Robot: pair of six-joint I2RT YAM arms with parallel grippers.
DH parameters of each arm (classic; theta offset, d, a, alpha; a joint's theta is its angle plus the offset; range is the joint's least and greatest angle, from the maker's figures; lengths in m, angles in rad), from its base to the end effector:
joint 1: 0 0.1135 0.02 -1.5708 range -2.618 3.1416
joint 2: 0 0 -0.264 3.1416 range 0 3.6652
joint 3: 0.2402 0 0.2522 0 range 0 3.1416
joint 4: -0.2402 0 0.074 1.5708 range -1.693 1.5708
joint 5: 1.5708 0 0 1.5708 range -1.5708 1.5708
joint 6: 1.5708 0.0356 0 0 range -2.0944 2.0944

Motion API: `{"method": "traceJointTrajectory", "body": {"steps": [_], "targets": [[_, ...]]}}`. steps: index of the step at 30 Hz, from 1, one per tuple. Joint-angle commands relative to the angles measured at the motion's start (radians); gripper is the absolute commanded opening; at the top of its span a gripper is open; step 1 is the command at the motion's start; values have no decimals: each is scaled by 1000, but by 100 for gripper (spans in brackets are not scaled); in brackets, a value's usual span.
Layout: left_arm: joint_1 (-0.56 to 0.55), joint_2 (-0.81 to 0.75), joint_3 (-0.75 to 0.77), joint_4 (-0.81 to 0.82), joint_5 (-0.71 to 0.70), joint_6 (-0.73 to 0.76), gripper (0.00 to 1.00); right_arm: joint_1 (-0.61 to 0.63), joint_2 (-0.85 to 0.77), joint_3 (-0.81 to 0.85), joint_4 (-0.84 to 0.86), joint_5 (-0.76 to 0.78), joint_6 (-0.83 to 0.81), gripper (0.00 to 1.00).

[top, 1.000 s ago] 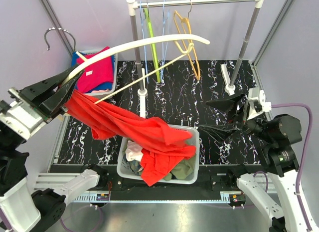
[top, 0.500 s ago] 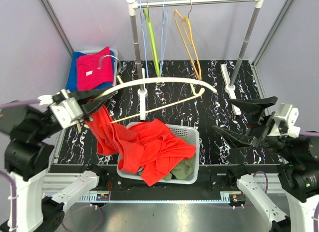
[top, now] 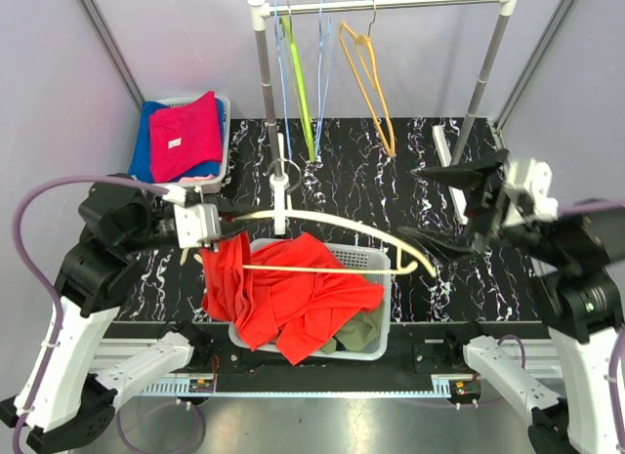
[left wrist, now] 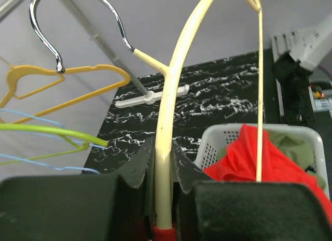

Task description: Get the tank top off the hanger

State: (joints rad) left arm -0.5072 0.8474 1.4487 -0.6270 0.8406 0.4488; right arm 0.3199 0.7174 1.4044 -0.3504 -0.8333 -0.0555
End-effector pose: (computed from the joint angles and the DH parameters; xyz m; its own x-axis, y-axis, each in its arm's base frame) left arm 0.0842 -0.0771 0.4969 0.4028 0.1073 -0.9090 0.8882 0.1939 0.4165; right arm 0.0533 0.0454 0.5212 0.3616 0.0805 -0.9289 -0.8559 0.4238 -0.2964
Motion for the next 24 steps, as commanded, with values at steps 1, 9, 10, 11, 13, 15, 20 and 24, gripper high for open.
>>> {"method": "traceJointTrajectory", "body": {"steps": [1,9,10,11,13,15,20,24], "targets": [[-71,10,-2,-31,-60,204,0,2,105,37,36,-148,43,100],[-117,41,32,-60,-153,418,0,4,211,9,97,-460,265,89],[-122,48,30,-60,-172,451,0,5,214,-1,105,-480,296,89],[-126,51,32,-60,-179,467,0,2,209,-24,123,-486,308,88],[-137,64,35,-60,-196,496,0,2,202,-44,154,-497,336,88],[-148,81,48,-60,-205,507,0,2,191,-70,174,-498,351,88],[-162,136,151,-57,-218,498,0,4,185,-85,99,-455,281,85],[-171,156,217,-56,-216,473,0,4,180,-78,31,-397,191,83]]}}
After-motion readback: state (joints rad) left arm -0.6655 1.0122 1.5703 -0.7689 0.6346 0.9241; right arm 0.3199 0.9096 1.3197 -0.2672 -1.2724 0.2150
